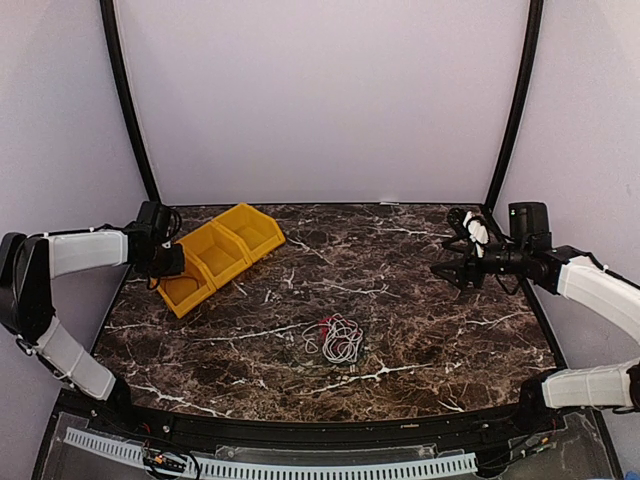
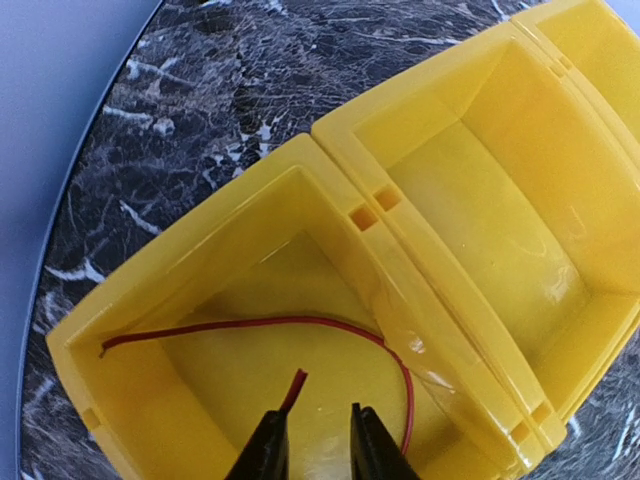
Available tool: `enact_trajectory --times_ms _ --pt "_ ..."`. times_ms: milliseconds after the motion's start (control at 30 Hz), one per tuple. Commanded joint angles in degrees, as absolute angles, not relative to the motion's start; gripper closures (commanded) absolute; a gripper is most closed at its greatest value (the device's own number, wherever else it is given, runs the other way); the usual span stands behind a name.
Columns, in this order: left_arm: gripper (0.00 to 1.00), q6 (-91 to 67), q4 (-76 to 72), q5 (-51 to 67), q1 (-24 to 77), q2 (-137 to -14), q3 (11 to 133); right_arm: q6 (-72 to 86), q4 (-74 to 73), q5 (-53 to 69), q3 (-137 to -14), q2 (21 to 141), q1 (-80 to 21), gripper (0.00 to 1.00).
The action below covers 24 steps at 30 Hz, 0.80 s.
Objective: Untangle the cables
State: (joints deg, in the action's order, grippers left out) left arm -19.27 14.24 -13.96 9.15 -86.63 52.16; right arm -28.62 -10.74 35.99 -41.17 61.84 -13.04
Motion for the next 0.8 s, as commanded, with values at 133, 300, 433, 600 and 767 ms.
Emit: enact_trajectory --times_ms 133,300,433,600,767 --pt "0.50 -17.6 17.1 -16.4 9.0 -76.5 54.0 -29.2 -10.4 36.0 -40.6 61.5 -12.9 0.26" --pt "0.46 -17.4 17.2 -13.8 9.1 -69.8 54.2 -29.2 -10.3 35.5 -40.5 61.9 -12.8 0.26" --pt "0.45 -16.2 16.2 -7.3 9.3 -65.0 53.7 -29.3 -10.1 34.5 -40.5 62.6 -12.8 0.26" --pt "0.44 -15.7 12.2 0.8 14.8 -61.9 52.2 -29.2 -9.1 33.9 -40.5 64.4 -12.9 0.26" --pt "0.47 -13.6 5.6 10.3 21.6 -64.5 49.9 -29.5 -10.3 32.8 -43.5 68.8 -13.3 0.26"
